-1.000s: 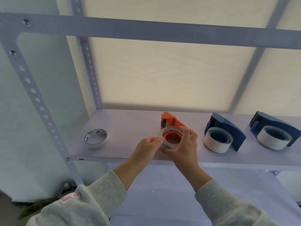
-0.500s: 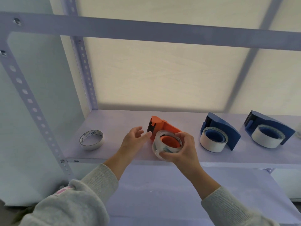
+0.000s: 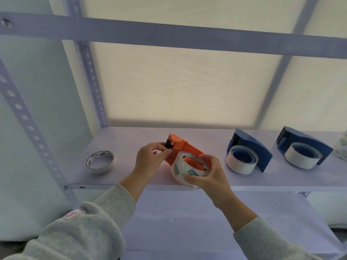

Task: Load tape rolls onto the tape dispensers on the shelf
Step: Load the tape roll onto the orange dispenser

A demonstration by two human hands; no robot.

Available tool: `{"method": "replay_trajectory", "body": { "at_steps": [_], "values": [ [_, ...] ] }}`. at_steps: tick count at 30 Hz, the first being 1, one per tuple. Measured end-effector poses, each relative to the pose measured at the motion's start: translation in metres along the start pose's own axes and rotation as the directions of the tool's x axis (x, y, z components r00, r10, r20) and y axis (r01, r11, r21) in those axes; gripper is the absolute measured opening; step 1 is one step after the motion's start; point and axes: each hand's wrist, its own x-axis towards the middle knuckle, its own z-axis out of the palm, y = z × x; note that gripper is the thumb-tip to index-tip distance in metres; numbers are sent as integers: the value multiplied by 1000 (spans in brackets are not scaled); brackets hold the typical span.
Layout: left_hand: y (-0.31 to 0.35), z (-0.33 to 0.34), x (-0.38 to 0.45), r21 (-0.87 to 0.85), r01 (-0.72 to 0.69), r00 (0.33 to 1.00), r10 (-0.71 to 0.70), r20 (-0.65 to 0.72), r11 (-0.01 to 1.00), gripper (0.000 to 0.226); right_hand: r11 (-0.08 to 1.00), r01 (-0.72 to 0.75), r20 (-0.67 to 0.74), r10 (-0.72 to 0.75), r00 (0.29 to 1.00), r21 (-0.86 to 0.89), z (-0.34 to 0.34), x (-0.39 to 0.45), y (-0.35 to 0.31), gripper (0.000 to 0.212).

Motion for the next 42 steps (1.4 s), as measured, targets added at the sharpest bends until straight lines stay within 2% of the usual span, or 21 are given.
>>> {"method": "replay_trajectory", "body": {
  "at_steps": [5,10,18,24,31,42],
  "values": [
    [1,-13,10,-7,-2,1000,3,21,1000,11,989,-73,62,66,996,132,-7,-2,0,79],
    [2,-21,19,-64,45,983,-33,178,997,19,984,-97,145,74,987,153,-12,-1,-1,73],
    [9,-30,23,89,2,978,-20,208,996,19,999,-2,165,9,986,-47,-6,1,-8,85],
    [16,-34,24,268,-113,976,56,210,957,17,999,-49,161,47,986,14,-10,4,-8,94],
    [21,-32,26,345,-172,975,108,196,923,16,987,-117,225,90,970,109,-20,6,-7,90],
    [30,-33,29,385,-220,960,129,249,896,18,969,-179,266,130,955,169,-26,8,-6,68]
  ]
}}
